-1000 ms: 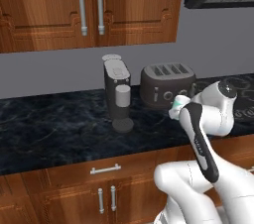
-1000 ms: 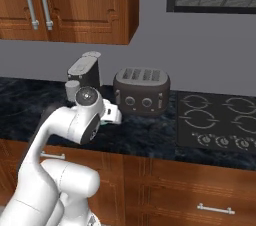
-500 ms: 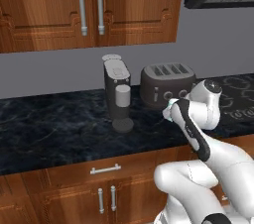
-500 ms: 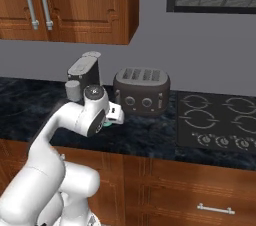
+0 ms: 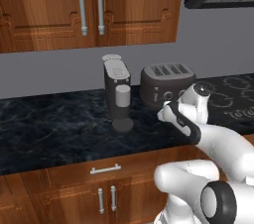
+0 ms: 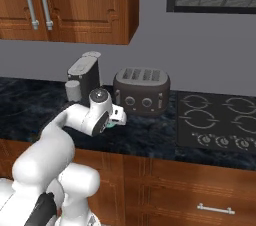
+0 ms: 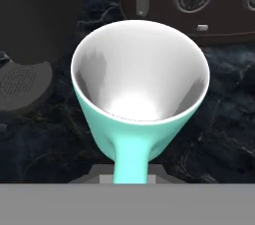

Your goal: Clear the mugs and bowl far away from the sink.

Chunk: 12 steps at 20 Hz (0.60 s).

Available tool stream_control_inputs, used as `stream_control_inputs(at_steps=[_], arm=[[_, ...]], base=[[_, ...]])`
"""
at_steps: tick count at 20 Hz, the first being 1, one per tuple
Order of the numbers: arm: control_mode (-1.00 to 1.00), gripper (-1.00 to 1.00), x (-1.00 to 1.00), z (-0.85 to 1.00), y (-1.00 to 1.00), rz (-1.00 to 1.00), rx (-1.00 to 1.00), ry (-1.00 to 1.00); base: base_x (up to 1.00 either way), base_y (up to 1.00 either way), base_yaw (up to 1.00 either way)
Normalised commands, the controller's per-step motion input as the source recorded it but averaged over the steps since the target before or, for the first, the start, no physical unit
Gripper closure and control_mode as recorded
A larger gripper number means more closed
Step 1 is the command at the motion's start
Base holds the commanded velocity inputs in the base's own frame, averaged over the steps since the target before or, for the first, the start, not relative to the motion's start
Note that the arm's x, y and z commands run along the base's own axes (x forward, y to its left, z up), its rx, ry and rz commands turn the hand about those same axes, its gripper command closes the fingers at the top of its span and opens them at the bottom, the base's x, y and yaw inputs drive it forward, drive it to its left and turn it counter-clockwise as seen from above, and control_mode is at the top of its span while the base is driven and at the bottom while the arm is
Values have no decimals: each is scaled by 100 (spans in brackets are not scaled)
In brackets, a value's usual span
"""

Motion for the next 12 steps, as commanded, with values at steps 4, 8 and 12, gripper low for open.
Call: stream_control_inputs(at_steps=[4, 8, 12], arm=[[-100, 100, 40, -30, 0, 0, 0, 3], [-100, 100, 41, -27, 2, 0, 0, 10], [-100, 100, 33, -28, 0, 0, 0, 6]], base=[[0, 0, 0], [0, 0, 0], [0, 0, 0]])
